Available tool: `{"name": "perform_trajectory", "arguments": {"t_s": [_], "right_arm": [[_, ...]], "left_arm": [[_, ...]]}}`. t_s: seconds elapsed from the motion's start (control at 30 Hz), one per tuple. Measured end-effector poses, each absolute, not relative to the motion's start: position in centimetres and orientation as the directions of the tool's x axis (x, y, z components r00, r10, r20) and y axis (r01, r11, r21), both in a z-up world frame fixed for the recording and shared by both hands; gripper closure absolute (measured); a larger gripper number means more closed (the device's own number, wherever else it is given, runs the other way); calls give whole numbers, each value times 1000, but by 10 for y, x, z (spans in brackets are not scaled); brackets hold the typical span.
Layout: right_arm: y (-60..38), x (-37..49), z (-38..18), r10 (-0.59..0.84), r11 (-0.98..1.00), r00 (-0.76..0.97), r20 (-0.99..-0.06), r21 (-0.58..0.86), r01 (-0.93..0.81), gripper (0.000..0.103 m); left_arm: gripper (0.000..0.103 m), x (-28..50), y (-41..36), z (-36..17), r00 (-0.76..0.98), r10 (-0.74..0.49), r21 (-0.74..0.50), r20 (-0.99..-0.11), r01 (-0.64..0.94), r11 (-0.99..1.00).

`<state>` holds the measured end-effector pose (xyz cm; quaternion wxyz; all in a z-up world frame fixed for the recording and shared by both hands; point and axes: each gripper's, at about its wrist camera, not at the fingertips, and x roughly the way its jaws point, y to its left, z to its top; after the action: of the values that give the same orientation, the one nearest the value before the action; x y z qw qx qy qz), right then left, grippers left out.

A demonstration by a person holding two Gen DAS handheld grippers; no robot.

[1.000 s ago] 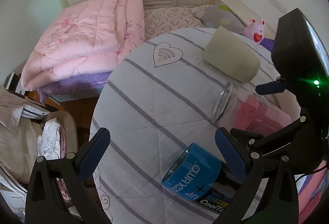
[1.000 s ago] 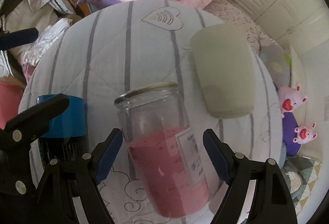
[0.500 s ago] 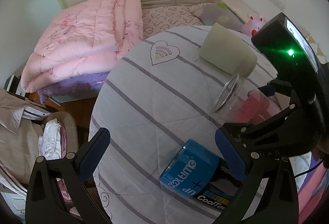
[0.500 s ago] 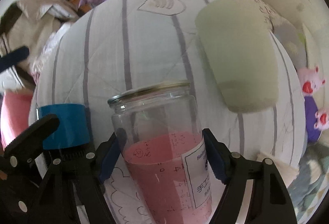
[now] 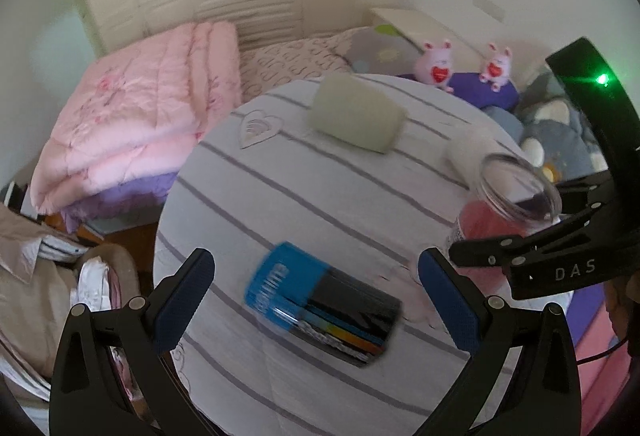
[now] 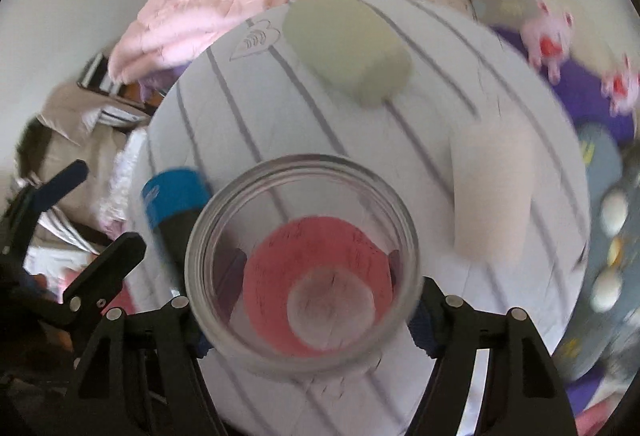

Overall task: Flip cup upright
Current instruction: 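Close the right gripper around the glass jar's body, then lift the jar with the right gripper toward the left gripper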

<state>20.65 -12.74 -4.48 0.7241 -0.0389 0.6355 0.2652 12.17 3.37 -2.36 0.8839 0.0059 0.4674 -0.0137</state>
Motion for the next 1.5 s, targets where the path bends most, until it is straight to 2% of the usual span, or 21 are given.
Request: {"name": "perform_trajectory", "arguments": {"t_s": [0.43, 0.7, 0.83, 0.9, 1.03, 1.17, 1.37, 1.5], "right_arm": [[-188, 147, -88, 585, 772, -164, -795, 607, -187, 31], [-214, 175, -114, 684, 728, -28, -729, 685, -40, 31], [-218, 187, -139, 692, 722, -31, -721, 691, 27, 23], [-223, 188, -147, 733, 680, -29, -680, 730, 65, 23], [-228, 182, -135, 769, 636, 29, -638, 770, 53, 22], [-241, 169, -104, 770, 631, 128, -625, 775, -7, 22], [-269, 150, -70, 633, 762, 285, -720, 644, -63, 22], [-284, 139, -66, 516, 848, 333, -789, 525, -69, 22]], "left_arm": [[0, 87, -5, -21, 562, -32, 47, -827, 126, 991], [0, 90, -24, -32, 531, -24, 60, -847, 141, 988], [0, 95, -39, -39, 508, -25, 67, -861, 163, 984], [0, 97, -48, -40, 502, -30, 70, -864, 178, 982], [0, 100, -65, -41, 499, -37, 76, -866, 203, 976], [0, 104, -86, -44, 489, -63, 68, -870, 245, 967], [0, 119, -120, -62, 439, -87, 56, -894, 303, 952], [0, 130, -138, -80, 390, -57, 75, -919, 315, 946]]}}
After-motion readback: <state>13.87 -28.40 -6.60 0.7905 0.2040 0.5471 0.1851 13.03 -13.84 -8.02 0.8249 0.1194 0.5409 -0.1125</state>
